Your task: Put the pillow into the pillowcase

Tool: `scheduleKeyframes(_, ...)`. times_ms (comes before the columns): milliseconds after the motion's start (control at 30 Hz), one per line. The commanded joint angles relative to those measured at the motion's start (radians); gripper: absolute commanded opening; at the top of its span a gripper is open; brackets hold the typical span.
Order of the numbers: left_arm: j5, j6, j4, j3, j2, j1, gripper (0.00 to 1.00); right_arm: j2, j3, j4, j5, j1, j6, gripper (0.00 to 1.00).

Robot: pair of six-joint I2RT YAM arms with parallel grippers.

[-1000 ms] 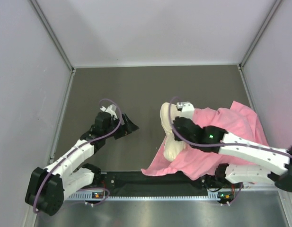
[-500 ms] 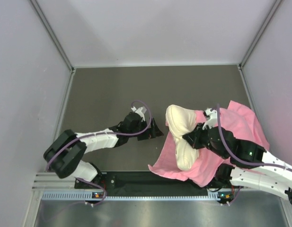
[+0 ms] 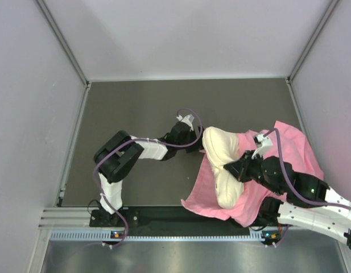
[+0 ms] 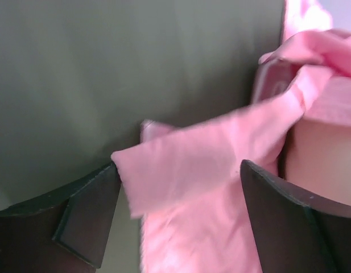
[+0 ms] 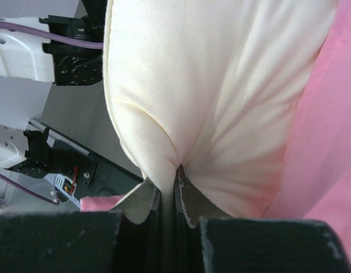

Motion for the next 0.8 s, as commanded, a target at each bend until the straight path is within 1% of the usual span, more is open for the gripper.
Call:
scheduleKeyframes(0, 0.011, -0.025, 0.096, 0.050, 0.092, -0.036, 0.86, -0.014, 0.051, -0.019, 0.004, -0.003, 0.025, 0.00)
scheduleKeyframes(33, 0.026, -0.045, 0.120, 0.057, 0.106, -0.049, 0.69, -0.011, 0.057, -0.021, 0.012, -0.005, 0.025, 0.00)
scheduleKeyframes(133, 0.092, -0.088, 0.255, 0.064, 0.143, -0.052, 0.38, -0.003, 0.067, -0.030, 0.029, -0.003, 0.024, 0.00)
scheduleKeyframes(167, 0.100, -0.096, 0.295, 0.056, 0.138, -0.050, 0.15, 0.001, 0.068, -0.030, 0.032, -0.005, 0.021, 0.00)
scheduleKeyframes(200, 0.098, -0.091, 0.311, 0.051, 0.126, -0.052, 0.03, 0.003, 0.070, -0.031, 0.033, -0.003, 0.019, 0.00)
scheduleKeyframes(233, 0.092, -0.072, 0.314, 0.045, 0.109, -0.049, 0.00, 0.006, 0.073, -0.033, 0.041, -0.003, 0.017, 0.00)
scheduleKeyframes(267, 0.080, -0.058, 0.314, 0.033, 0.086, -0.047, 0.00, 0.012, 0.074, -0.034, 0.045, -0.003, 0.013, 0.00)
scheduleKeyframes(300, 0.075, -0.039, 0.284, 0.028, 0.030, -0.044, 0.00, 0.018, 0.077, -0.034, 0.056, -0.003, 0.011, 0.00)
scheduleKeyframes(333, 0.072, 0.008, 0.251, 0.031, -0.002, -0.037, 0.00, 0.033, 0.087, -0.042, 0.062, -0.003, 0.008, 0.00)
scheduleKeyframes(367, 0.062, 0.034, 0.198, 0.036, -0.038, -0.032, 0.00, 0.039, 0.091, -0.045, 0.067, -0.003, 0.007, 0.00)
scheduleKeyframes(400, 0.042, 0.062, 0.146, 0.042, -0.108, -0.027, 0.00, 0.049, 0.094, -0.045, 0.072, -0.005, 0.007, 0.00)
scheduleKeyframes(433, 0.026, 0.106, 0.031, 0.048, -0.145, -0.015, 0.00, 0.065, 0.102, -0.045, 0.082, -0.003, 0.005, 0.00)
scheduleKeyframes(467, 0.014, 0.122, -0.023, 0.060, -0.215, -0.007, 0.00, 0.072, 0.107, -0.045, 0.090, -0.003, 0.005, 0.00)
scheduleKeyframes(500, 0.006, 0.137, -0.072, 0.068, -0.249, 0.003, 0.00, 0.078, 0.111, -0.047, 0.111, -0.003, 0.005, 0.00)
scheduleKeyframes(533, 0.008, 0.149, -0.165, 0.082, -0.282, 0.026, 0.00, 0.096, 0.126, -0.047, 0.121, -0.005, 0.001, 0.00)
scheduleKeyframes(567, 0.014, 0.151, -0.207, 0.091, -0.341, 0.042, 0.00, 0.107, 0.136, -0.045, 0.131, -0.003, -0.004, 0.00)
scheduleKeyframes(633, 0.046, 0.162, -0.275, 0.108, -0.401, 0.080, 0.00, 0.144, 0.175, -0.045, 0.157, -0.003, -0.019, 0.00)
scheduleKeyframes(700, 0.060, 0.171, -0.382, 0.160, -0.473, 0.111, 0.00, 0.174, 0.218, -0.045, 0.176, -0.003, -0.036, 0.00)
scheduleKeyframes(733, 0.069, 0.186, -0.420, 0.216, -0.493, 0.115, 0.00, 0.211, 0.278, -0.048, 0.179, -0.005, -0.058, 0.00)
scheduleKeyframes(767, 0.069, 0.194, -0.518, 0.252, -0.525, 0.121, 0.00, 0.231, 0.315, -0.048, 0.182, -0.003, -0.070, 0.00)
